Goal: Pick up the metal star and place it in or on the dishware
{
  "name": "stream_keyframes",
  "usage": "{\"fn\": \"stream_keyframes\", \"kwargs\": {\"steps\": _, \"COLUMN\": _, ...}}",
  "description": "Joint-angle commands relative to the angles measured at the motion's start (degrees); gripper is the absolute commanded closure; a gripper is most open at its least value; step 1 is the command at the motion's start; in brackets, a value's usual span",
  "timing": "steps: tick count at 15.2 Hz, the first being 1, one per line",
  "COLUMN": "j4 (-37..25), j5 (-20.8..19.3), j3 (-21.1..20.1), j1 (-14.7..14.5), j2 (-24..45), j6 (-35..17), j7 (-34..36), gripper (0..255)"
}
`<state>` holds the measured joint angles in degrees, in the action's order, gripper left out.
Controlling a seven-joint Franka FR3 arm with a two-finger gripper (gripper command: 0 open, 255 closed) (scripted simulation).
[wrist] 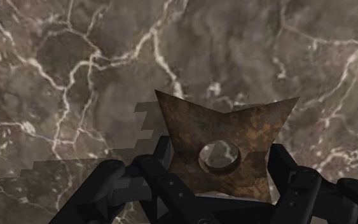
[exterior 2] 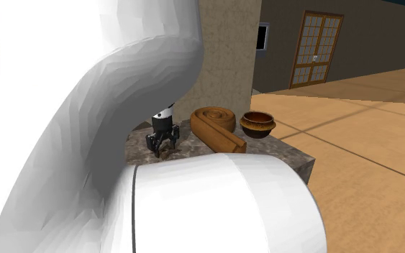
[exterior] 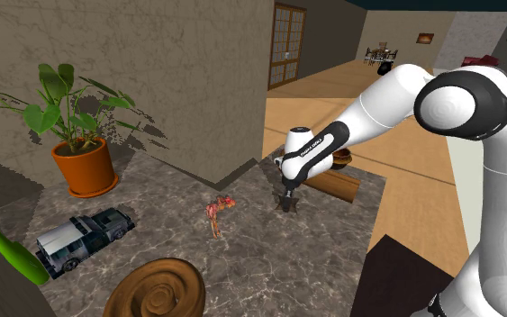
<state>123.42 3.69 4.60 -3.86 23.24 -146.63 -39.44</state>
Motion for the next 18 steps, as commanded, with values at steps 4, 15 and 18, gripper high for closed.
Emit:
{"fn": "stream_keyframes", "kwargs": {"steps": 4, "j4": 0.0, "j5": 0.0, "j3": 0.0, "j1": 0.0, "j2": 0.0, "j6": 0.0, "j7": 0.0, "gripper": 255}}
{"fn": "stream_keyframes", "kwargs": {"steps": 15, "j4": -0.14, "j5": -0.89, "j3": 0.51, "j1": -0.36, "j2": -5.57, "j6": 5.69, "j7": 0.63, "gripper": 255}}
{"fn": "stream_keyframes", "kwargs": {"steps": 18, "j4": -0.41, "j5": -1.17, "j3": 0.63, "j1": -0.45, "j2": -7.29, "j6": 7.67, "j7": 0.83, "gripper": 255}}
